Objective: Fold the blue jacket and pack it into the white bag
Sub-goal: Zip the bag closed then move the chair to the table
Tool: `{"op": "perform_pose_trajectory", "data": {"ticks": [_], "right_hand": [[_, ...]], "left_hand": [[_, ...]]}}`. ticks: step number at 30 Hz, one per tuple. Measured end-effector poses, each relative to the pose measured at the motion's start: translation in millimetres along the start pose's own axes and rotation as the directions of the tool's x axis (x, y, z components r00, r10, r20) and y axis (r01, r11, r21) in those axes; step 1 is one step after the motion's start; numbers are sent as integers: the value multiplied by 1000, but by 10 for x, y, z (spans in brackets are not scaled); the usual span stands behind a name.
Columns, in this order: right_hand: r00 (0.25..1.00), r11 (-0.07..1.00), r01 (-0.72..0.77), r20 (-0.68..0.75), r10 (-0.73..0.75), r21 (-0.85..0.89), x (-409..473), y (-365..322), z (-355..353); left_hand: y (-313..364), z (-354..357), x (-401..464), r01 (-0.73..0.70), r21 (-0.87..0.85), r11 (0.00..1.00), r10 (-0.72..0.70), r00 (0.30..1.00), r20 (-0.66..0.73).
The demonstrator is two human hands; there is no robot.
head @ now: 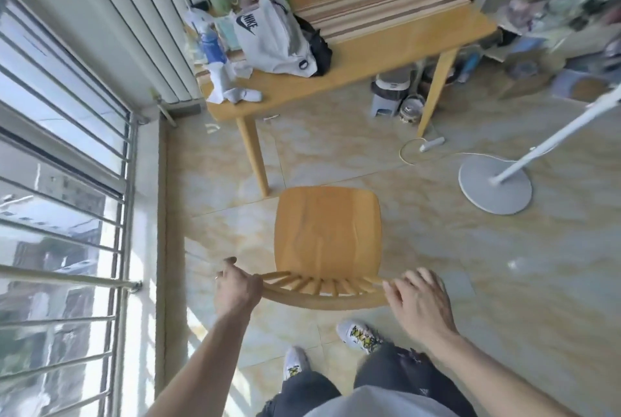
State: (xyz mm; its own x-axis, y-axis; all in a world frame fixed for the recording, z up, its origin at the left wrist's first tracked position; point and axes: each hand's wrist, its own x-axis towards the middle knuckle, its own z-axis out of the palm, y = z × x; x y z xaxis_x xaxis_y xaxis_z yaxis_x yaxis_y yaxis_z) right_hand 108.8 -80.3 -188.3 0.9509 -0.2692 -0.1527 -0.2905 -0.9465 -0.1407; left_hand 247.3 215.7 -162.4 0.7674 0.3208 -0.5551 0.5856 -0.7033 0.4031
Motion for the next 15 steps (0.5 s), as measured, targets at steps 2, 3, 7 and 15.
{"op": "perform_pose_trajectory", "data": {"ticks": [2,3,7,15], "right_hand": [[974,957,-215,-28,224,193,-45,-100,42],[943,897,-313,-10,333,312,-56,-174,5],[713,448,-630,243,658,635,-13,-372,-85],[379,-527,-660,843,382,536,288,-163,-102]], "left_hand": [[-8,-25,73,158,-191,969,-143,986,88],[-28,-25,121,254,-305,918,-216,964,154],[-22,-164,41,489,-513,705,-286,858,426],[240,-264,-90,668,-582,464,-158,709,687]]}}
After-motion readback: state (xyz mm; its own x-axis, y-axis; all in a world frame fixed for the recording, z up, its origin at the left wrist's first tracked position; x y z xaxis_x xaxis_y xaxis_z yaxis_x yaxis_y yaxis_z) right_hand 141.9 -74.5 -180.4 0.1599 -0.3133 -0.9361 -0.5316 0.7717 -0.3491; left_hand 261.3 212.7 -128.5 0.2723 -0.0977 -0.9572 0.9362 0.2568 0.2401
